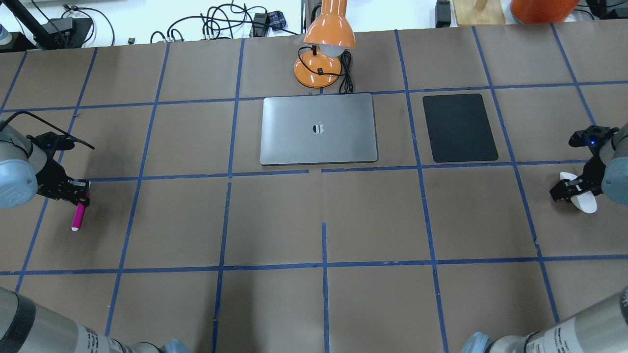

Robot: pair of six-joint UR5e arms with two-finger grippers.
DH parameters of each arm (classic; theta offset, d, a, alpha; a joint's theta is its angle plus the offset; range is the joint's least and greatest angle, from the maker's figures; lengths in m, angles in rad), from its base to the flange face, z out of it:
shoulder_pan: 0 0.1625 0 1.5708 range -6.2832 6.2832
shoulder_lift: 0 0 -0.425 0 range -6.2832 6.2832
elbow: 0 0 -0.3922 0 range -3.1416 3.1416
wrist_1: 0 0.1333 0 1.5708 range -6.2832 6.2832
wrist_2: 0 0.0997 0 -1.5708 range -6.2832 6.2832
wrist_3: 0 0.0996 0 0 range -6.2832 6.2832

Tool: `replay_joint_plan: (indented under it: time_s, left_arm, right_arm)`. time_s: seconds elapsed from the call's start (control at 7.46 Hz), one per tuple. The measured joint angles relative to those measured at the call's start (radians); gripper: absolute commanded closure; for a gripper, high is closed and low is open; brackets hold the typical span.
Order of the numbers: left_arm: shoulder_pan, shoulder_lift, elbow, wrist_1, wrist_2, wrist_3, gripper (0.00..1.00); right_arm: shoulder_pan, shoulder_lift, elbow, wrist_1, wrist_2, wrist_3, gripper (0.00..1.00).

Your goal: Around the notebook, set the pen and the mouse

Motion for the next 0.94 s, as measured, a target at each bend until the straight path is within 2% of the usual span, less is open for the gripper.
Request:
replay_joint_plan:
  time_s: [0.27,0.4,0.54,0.8,0.94]
  left_arm:
    - [-0.007,0.026,0.002,-0.011,0.040,-0.039,1.00]
    - [-0.016,0.042,0.003,-0.014,0.033,-0.121,1.00]
    - [-0.032,0.060,0.006,-0.017,0.019,-0.207,1.00]
    - [-0.115,0.090,0.016,-0.022,0.002,-0.410,1.00]
    - [-0.181,0.098,0.018,-0.023,-0.002,-0.544,1.00]
  right_arm:
    - [0.007,-0.053,-0.001,0.038,0.006,0.011,0.56]
    - [0.009,-0.072,-0.001,0.049,0.018,0.016,0.67]
    - [0.010,-0.076,-0.001,0.054,0.027,0.018,0.73]
    - [0.010,-0.072,0.000,0.055,0.033,0.019,0.95]
    - [0.010,-0.074,-0.001,0.056,0.034,0.020,0.95]
